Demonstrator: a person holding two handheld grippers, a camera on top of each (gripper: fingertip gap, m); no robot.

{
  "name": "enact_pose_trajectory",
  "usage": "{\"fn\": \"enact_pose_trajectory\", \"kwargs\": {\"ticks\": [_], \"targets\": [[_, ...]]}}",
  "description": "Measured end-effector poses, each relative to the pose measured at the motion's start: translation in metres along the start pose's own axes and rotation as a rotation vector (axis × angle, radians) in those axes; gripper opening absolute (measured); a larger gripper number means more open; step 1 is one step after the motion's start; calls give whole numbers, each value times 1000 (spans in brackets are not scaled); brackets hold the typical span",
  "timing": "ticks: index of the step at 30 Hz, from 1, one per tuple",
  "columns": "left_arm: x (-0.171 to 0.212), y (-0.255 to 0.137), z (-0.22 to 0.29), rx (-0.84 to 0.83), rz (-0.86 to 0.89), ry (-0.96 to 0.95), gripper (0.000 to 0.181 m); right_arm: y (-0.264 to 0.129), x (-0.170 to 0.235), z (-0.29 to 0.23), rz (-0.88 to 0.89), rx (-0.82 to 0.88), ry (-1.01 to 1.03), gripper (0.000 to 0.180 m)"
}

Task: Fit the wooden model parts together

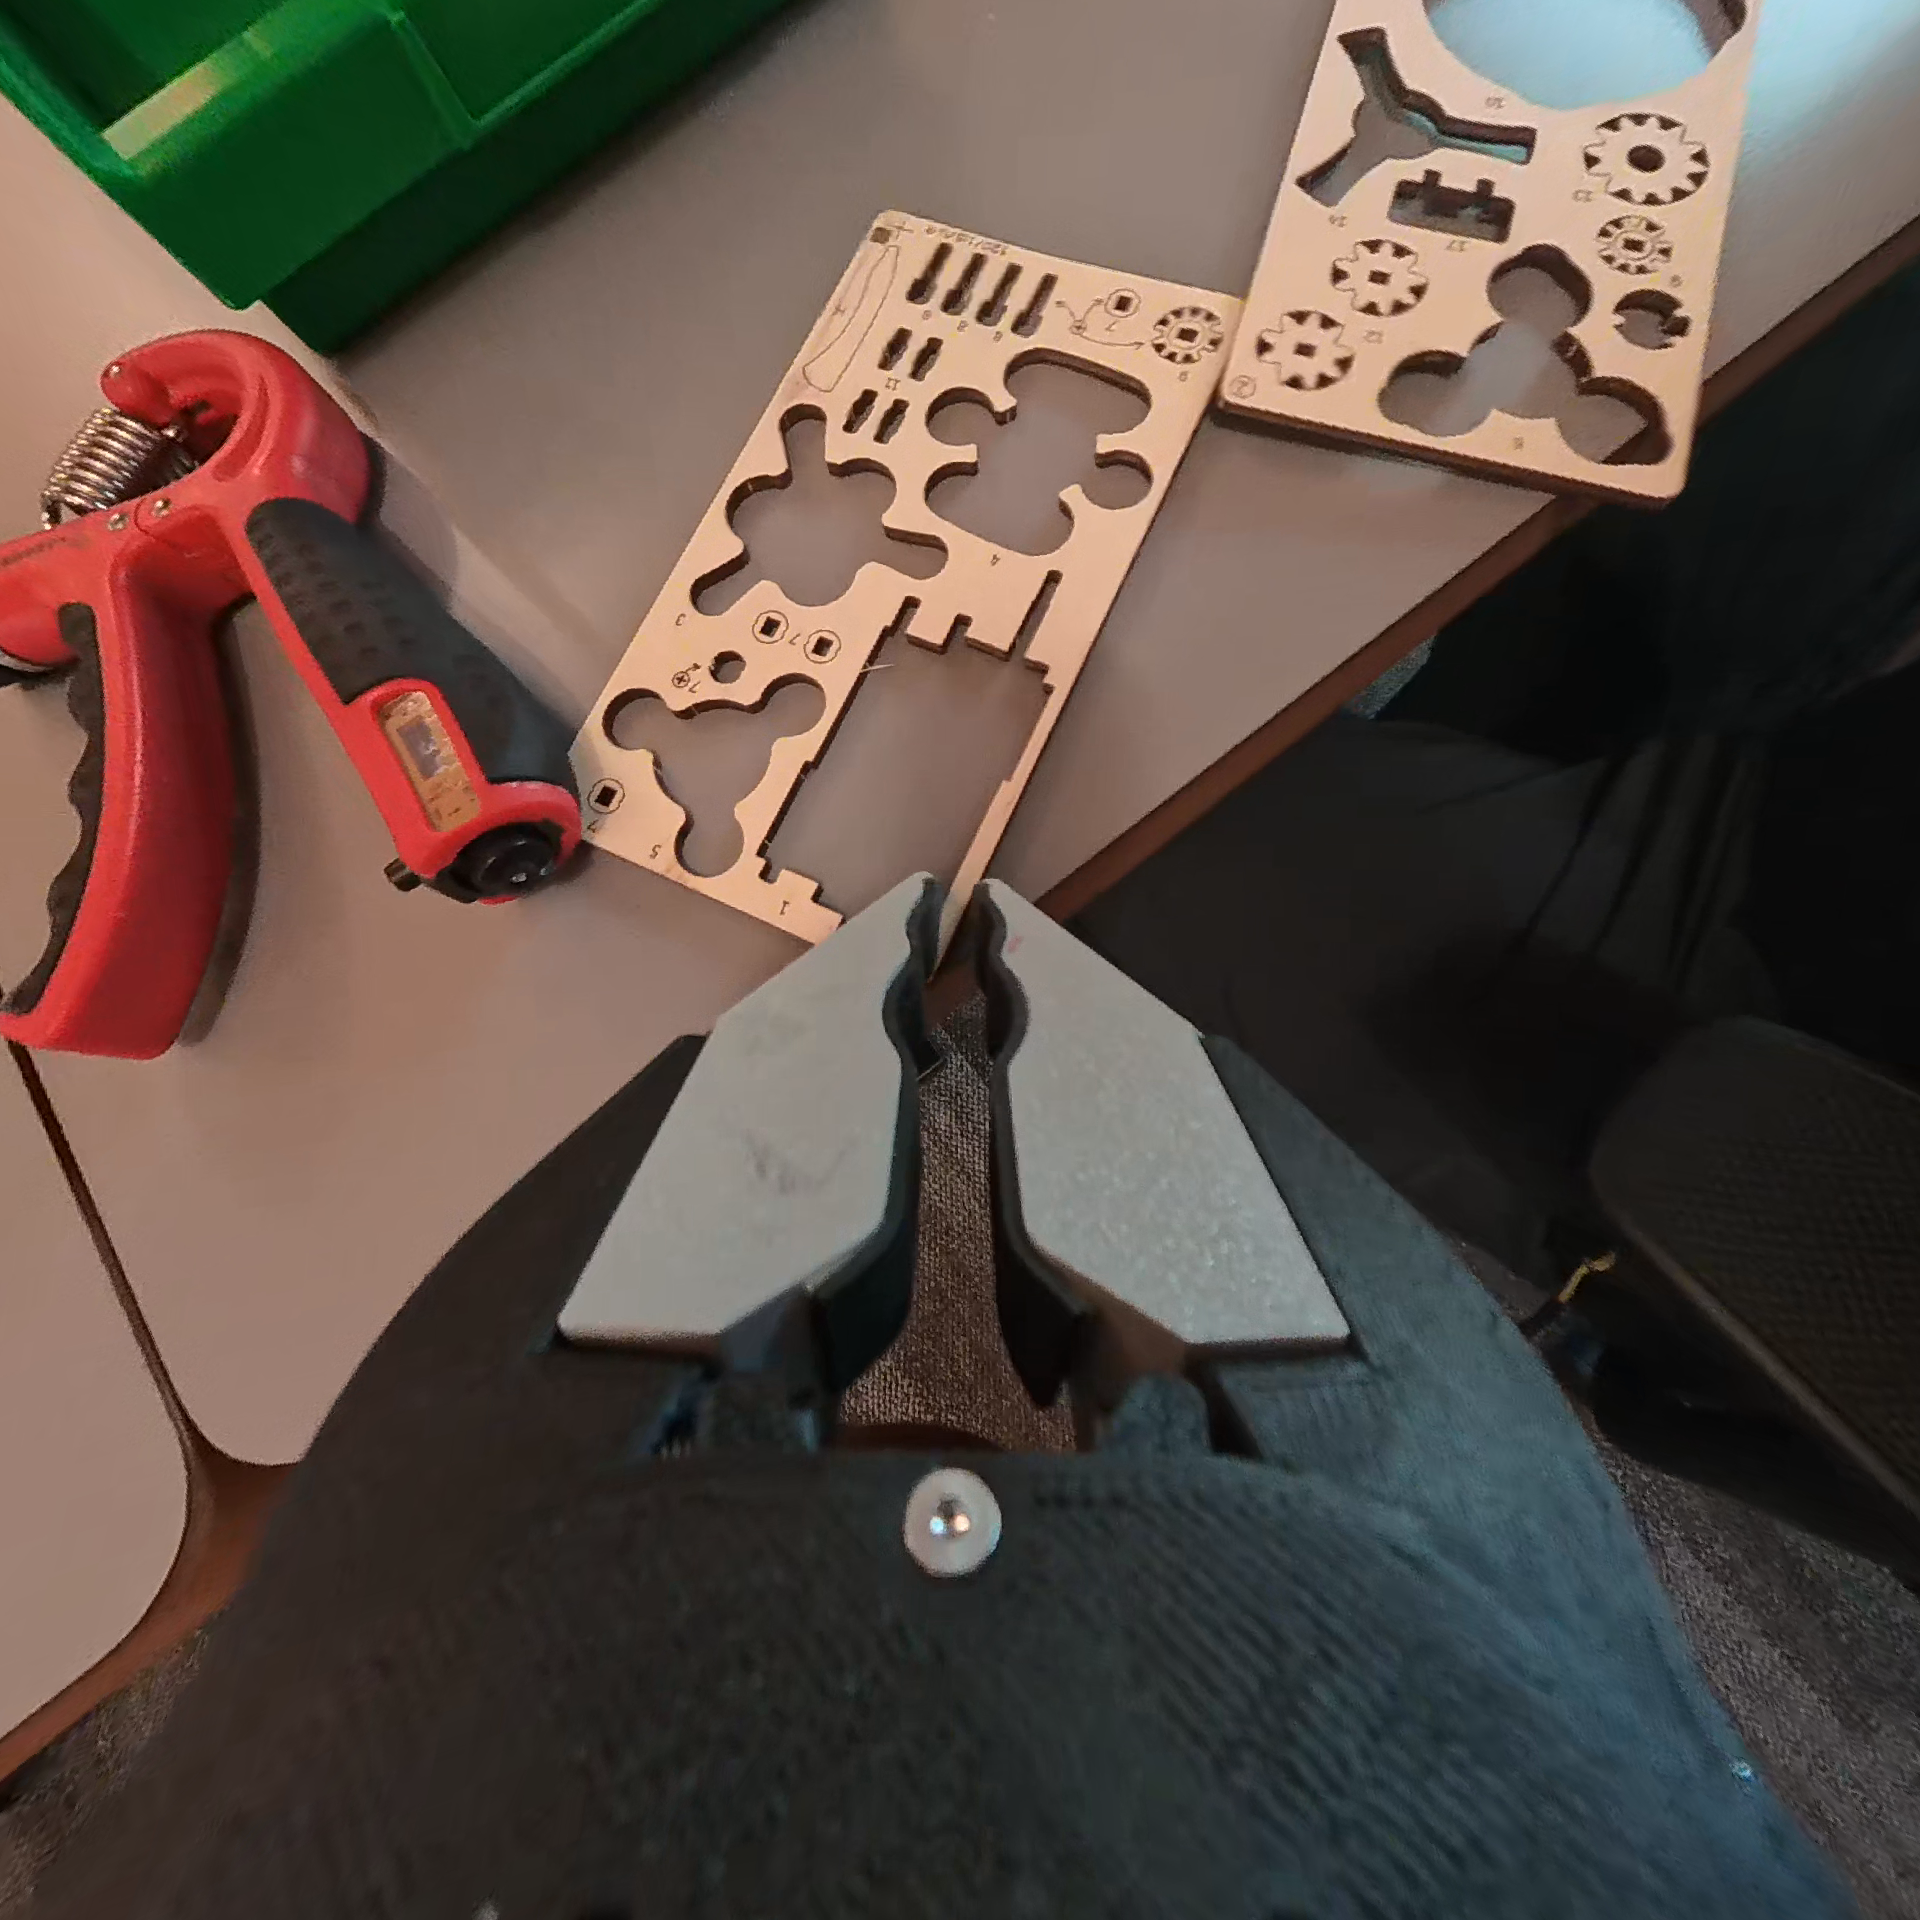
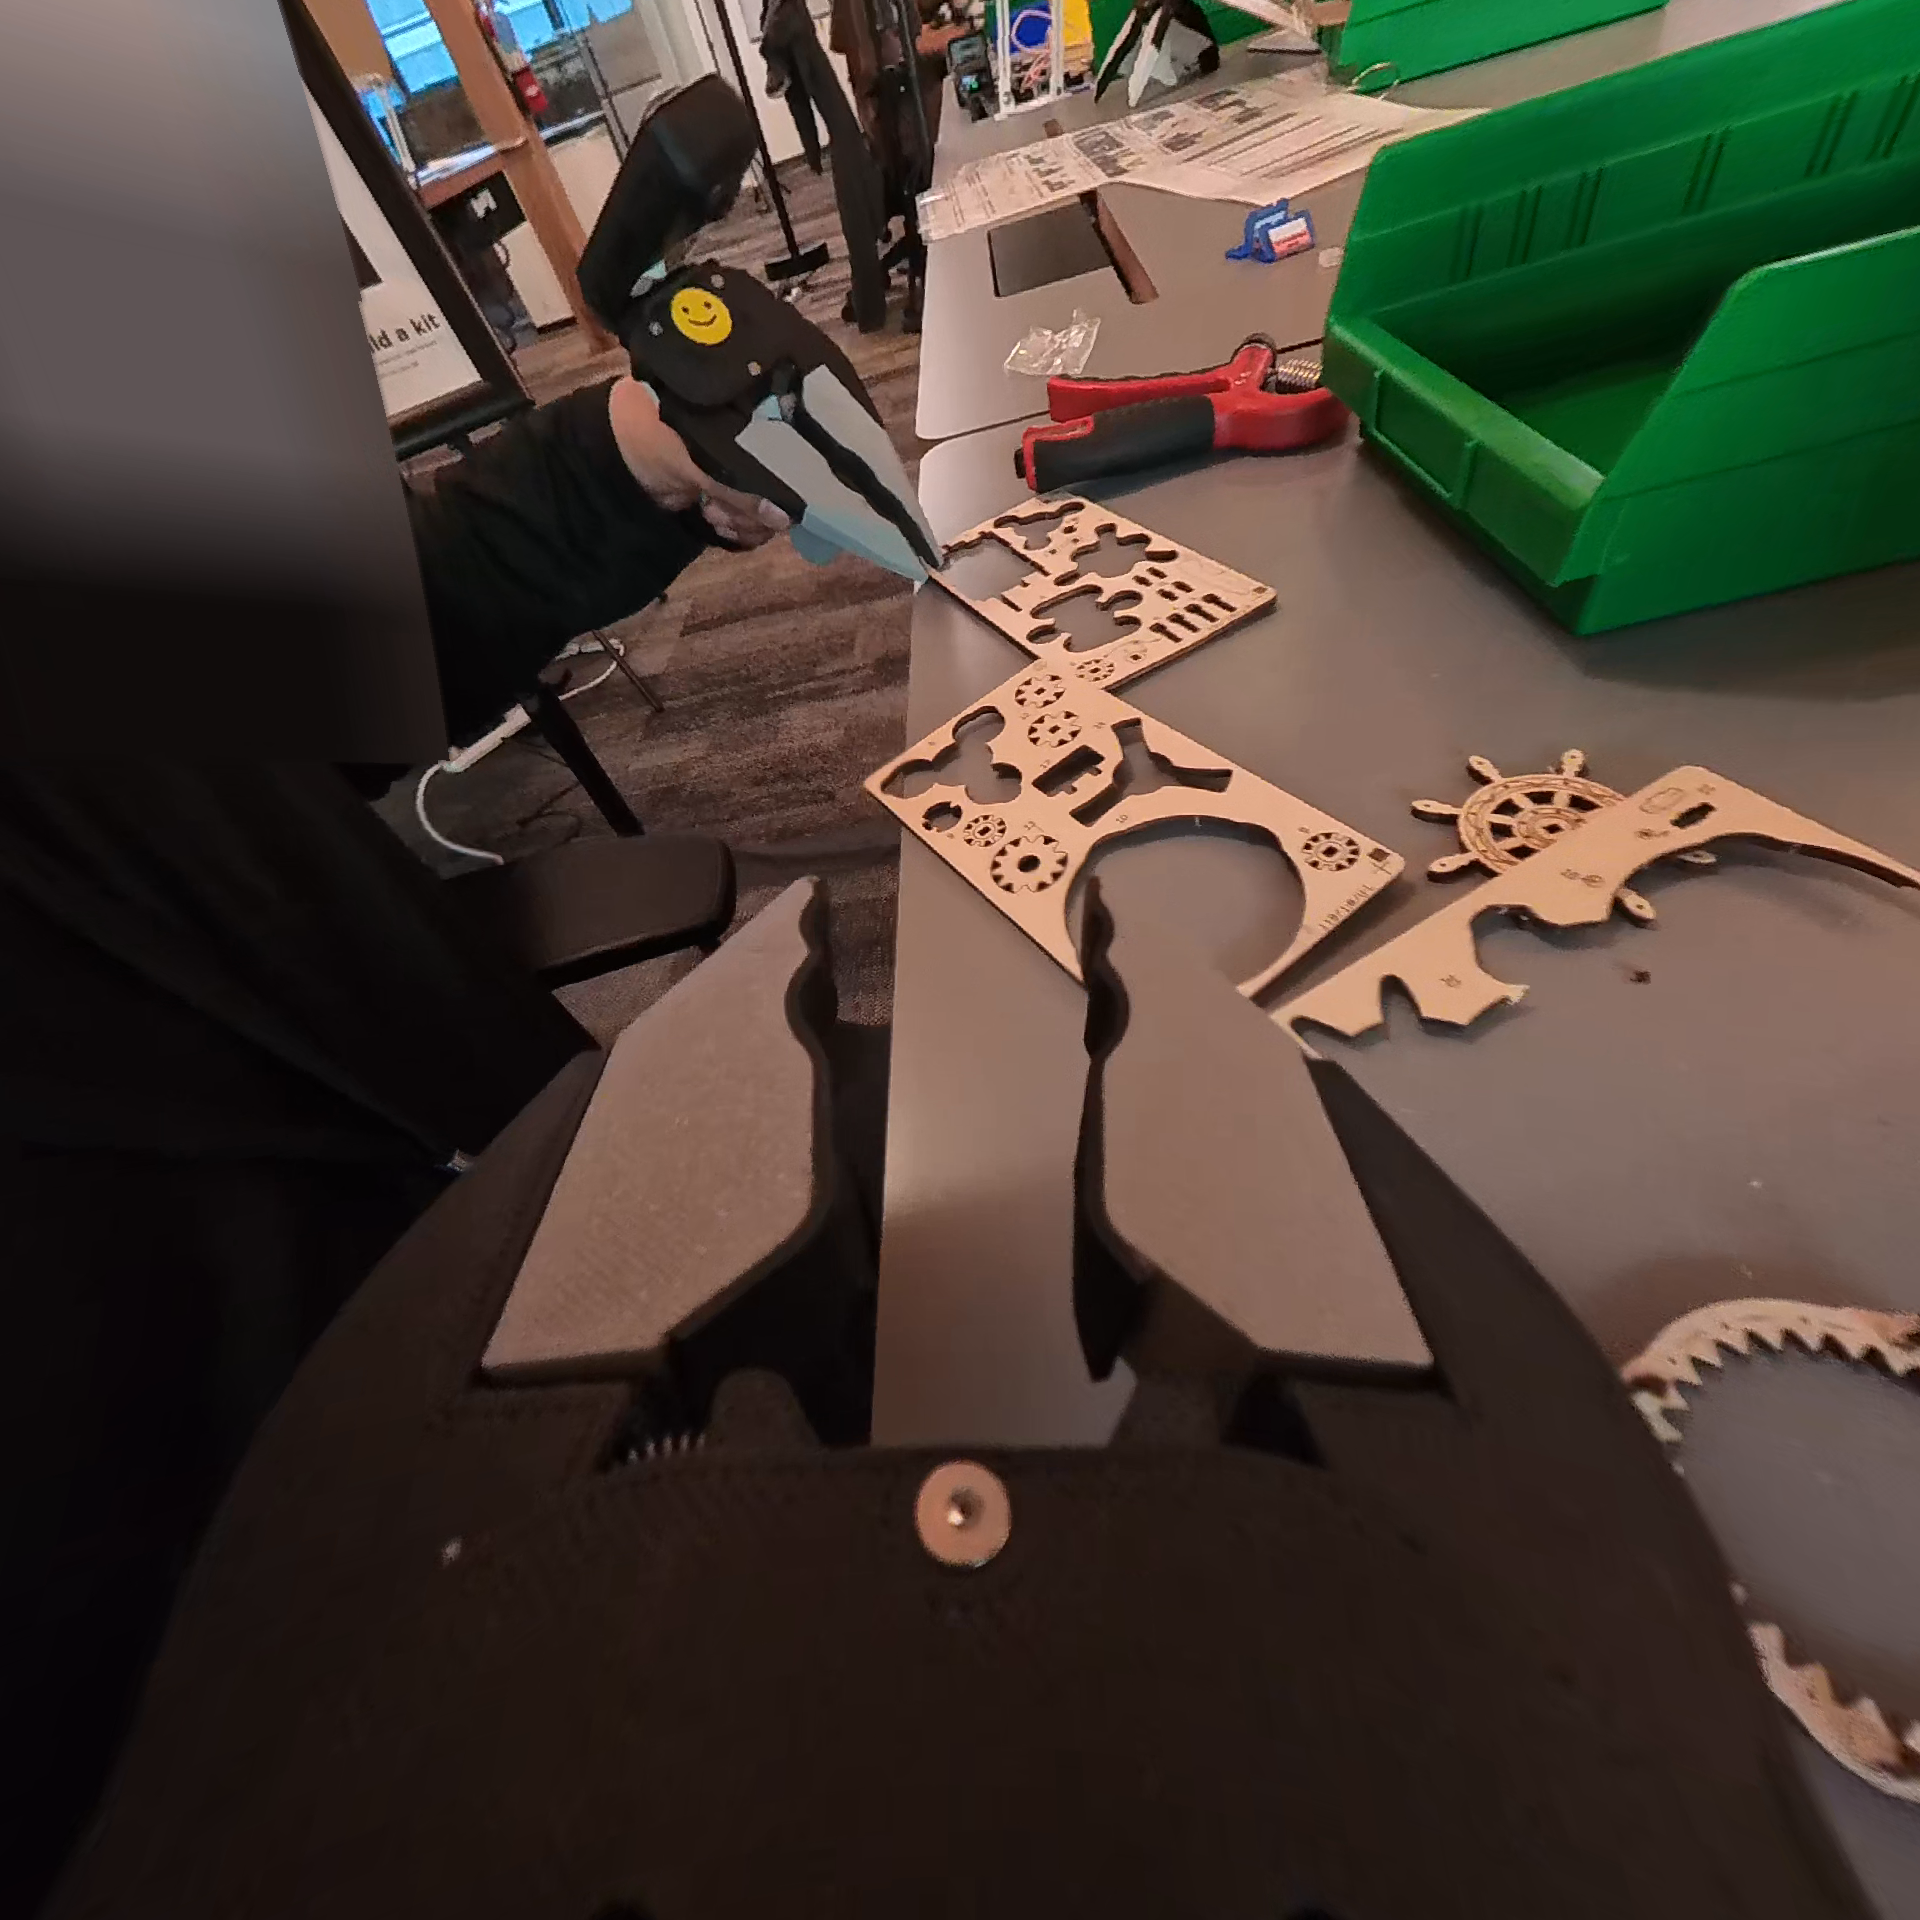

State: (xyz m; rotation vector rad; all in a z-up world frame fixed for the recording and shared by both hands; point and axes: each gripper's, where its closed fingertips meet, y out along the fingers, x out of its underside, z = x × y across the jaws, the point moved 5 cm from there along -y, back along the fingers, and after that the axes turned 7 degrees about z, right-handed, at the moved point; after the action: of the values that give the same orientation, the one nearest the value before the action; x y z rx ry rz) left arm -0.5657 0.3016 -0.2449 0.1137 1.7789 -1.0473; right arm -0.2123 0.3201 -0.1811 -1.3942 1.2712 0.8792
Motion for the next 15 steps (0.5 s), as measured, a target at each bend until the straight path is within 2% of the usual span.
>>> {"fn": "enact_pose_trajectory", "kwargs": {"ticks": [2,6,15], "targets": [[0,-1,-3,-25,1,-11,10,6,3,-1,-35,-8,-1,47],[1,-3,-4,-41,3,-19,14,12,10,-1,-75,-10,-10,48],[7,-8,-8,-90,16,-56,26,10,9,1,-62,-6,20,50]]}}
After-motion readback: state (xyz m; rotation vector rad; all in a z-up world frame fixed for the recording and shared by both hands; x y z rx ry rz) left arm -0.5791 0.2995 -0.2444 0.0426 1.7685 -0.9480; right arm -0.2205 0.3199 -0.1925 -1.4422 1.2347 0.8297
